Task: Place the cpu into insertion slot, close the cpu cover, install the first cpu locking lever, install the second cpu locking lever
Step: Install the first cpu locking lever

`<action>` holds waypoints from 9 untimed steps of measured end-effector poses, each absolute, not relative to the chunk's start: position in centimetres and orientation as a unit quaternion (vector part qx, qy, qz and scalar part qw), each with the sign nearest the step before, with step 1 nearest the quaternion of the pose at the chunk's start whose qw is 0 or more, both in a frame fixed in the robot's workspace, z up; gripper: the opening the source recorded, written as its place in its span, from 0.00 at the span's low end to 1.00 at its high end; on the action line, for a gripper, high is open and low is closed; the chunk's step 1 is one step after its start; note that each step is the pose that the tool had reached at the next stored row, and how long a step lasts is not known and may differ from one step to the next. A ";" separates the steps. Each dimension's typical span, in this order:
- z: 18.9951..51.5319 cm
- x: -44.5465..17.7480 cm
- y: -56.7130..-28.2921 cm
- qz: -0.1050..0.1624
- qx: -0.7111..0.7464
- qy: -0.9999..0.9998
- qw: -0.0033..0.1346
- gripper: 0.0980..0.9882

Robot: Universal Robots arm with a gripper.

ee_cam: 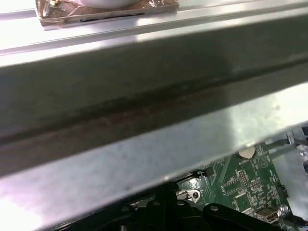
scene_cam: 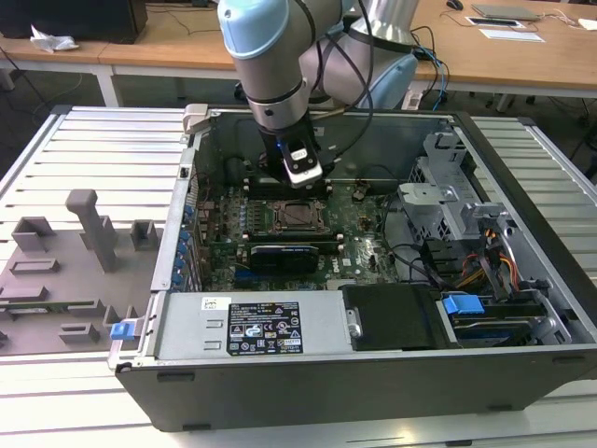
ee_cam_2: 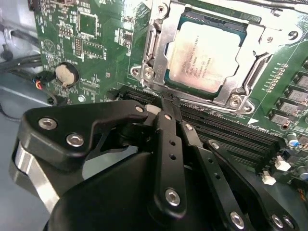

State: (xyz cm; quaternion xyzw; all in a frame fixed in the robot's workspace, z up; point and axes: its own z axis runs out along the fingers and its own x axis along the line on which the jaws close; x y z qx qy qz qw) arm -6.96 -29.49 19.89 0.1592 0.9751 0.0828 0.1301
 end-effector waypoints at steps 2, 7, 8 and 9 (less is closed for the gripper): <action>19.7 -7.0 -29.5 0.082 0.168 0.974 0.131 0.01; 19.5 -6.8 -29.5 0.081 0.173 0.973 0.131 0.01; 19.5 -6.7 -29.5 0.081 0.173 0.973 0.131 0.01; 19.5 -6.6 -29.5 0.081 0.173 0.973 0.131 0.01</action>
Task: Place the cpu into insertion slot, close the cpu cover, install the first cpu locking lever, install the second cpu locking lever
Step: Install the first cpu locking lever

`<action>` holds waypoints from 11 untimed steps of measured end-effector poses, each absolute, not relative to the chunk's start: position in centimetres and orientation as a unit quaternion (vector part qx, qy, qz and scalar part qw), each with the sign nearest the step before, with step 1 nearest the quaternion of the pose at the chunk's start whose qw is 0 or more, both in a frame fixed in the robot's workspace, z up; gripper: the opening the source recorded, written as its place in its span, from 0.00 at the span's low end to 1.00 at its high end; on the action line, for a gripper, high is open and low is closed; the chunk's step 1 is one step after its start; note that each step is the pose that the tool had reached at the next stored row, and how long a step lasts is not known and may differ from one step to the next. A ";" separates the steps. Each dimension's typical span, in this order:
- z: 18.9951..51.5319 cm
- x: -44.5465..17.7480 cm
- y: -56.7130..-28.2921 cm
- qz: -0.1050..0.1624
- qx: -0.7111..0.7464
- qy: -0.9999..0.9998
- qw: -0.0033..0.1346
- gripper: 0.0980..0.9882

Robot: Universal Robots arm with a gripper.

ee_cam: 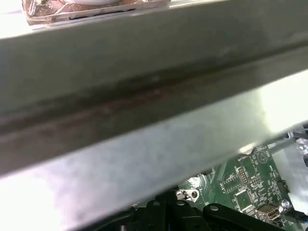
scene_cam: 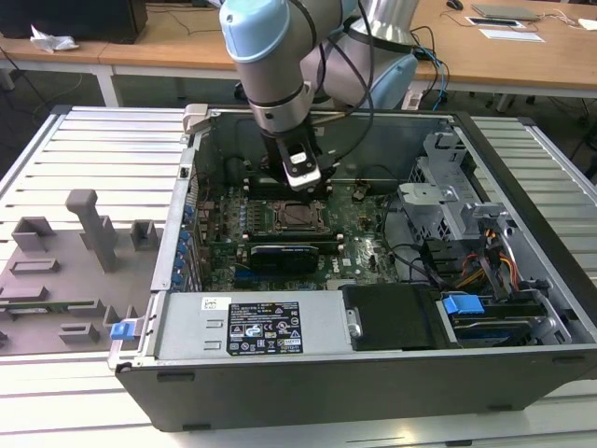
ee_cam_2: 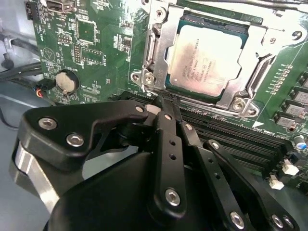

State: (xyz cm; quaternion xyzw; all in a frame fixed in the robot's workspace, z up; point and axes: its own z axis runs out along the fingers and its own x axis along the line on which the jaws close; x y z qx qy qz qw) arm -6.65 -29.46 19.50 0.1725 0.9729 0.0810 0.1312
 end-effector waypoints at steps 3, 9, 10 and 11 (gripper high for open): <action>19.5 -6.6 -29.6 0.081 0.173 0.973 0.131 0.01; 20.2 -6.6 -29.6 0.081 0.173 0.973 0.131 0.01; 20.7 -6.6 -29.6 0.081 0.172 0.973 0.131 0.01; 21.4 -6.6 -29.6 0.080 0.172 0.973 0.131 0.01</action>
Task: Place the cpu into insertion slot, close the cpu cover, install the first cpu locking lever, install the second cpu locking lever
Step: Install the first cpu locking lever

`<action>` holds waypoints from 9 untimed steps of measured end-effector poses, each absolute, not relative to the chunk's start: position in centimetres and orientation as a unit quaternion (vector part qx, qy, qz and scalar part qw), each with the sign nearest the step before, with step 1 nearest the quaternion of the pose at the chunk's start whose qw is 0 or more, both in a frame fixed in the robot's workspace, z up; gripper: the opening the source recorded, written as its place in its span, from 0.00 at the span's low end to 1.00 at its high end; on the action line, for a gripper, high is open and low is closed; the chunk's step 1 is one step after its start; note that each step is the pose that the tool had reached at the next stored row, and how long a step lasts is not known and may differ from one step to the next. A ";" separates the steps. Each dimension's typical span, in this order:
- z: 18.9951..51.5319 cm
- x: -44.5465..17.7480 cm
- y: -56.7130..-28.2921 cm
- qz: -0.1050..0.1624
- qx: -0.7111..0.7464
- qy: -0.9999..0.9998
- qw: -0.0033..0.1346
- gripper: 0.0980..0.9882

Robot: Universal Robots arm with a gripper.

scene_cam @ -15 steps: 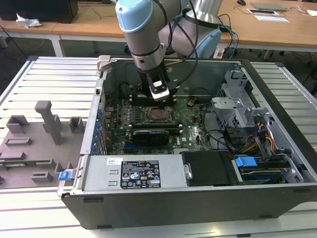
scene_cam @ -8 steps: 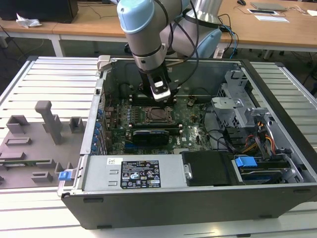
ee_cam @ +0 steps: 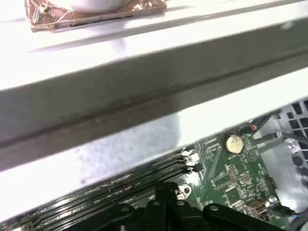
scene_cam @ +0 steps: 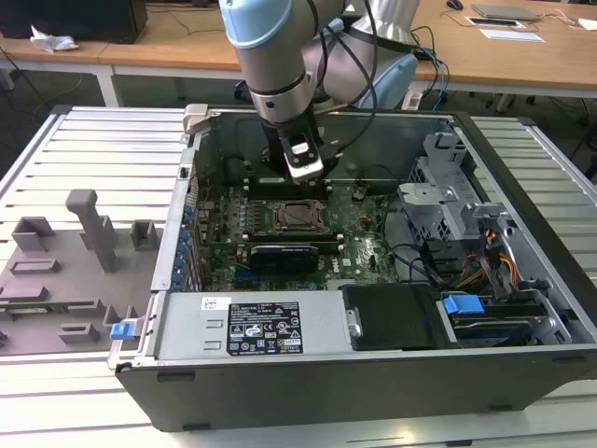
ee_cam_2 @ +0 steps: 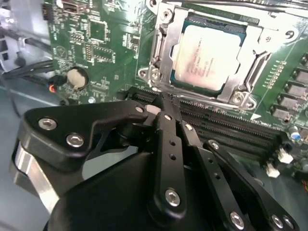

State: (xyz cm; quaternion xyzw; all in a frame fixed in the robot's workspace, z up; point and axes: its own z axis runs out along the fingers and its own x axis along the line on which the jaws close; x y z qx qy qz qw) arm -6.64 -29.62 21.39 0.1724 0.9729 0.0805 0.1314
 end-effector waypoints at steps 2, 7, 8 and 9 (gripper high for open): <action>21.8 -6.6 -29.6 0.080 0.172 0.973 0.131 0.01; 21.8 -6.5 -29.6 0.076 0.174 0.976 0.107 0.01; 21.8 -6.5 -29.6 0.074 0.175 0.977 0.098 0.01; 21.8 -6.5 -29.6 0.072 0.176 0.978 0.085 0.01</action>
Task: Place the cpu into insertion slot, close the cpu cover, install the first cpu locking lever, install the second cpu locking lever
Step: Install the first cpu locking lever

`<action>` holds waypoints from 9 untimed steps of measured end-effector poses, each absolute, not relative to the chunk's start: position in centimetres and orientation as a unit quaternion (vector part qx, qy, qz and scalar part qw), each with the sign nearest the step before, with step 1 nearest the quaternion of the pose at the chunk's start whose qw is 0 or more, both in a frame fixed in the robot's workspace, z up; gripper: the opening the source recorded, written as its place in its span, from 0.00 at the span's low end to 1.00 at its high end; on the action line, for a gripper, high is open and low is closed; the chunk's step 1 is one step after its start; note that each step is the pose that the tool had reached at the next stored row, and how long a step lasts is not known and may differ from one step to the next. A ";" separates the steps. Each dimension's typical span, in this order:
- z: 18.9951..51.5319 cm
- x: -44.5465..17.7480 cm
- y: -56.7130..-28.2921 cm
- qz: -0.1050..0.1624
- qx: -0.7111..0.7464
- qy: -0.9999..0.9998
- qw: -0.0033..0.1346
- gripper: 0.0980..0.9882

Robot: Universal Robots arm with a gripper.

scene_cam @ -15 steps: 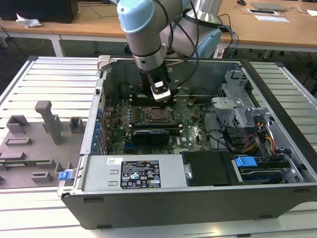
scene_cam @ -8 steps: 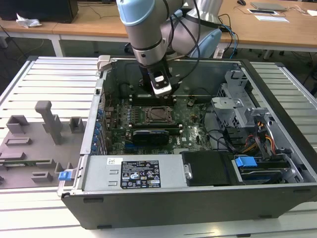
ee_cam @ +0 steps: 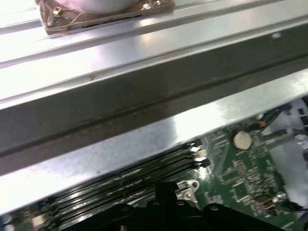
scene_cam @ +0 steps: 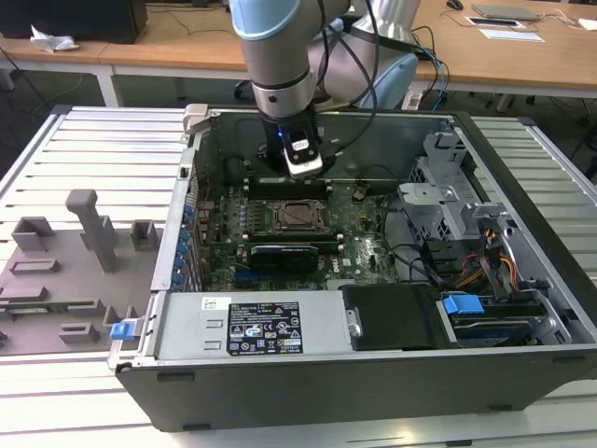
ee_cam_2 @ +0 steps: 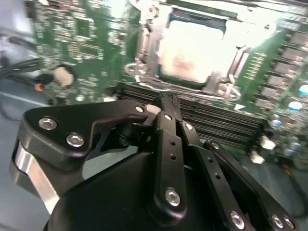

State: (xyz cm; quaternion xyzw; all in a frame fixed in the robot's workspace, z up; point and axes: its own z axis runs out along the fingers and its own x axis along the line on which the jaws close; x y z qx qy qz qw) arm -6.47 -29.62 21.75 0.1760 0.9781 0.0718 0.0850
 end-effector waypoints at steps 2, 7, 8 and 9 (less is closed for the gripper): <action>21.7 -6.4 -29.6 0.070 0.177 0.979 0.074 0.01; 21.7 -6.4 -29.6 0.067 0.177 0.979 0.074 0.01; 21.7 -6.4 -29.7 0.063 0.176 0.979 0.075 0.01; 21.7 -6.5 -30.0 0.057 0.176 0.980 0.076 0.01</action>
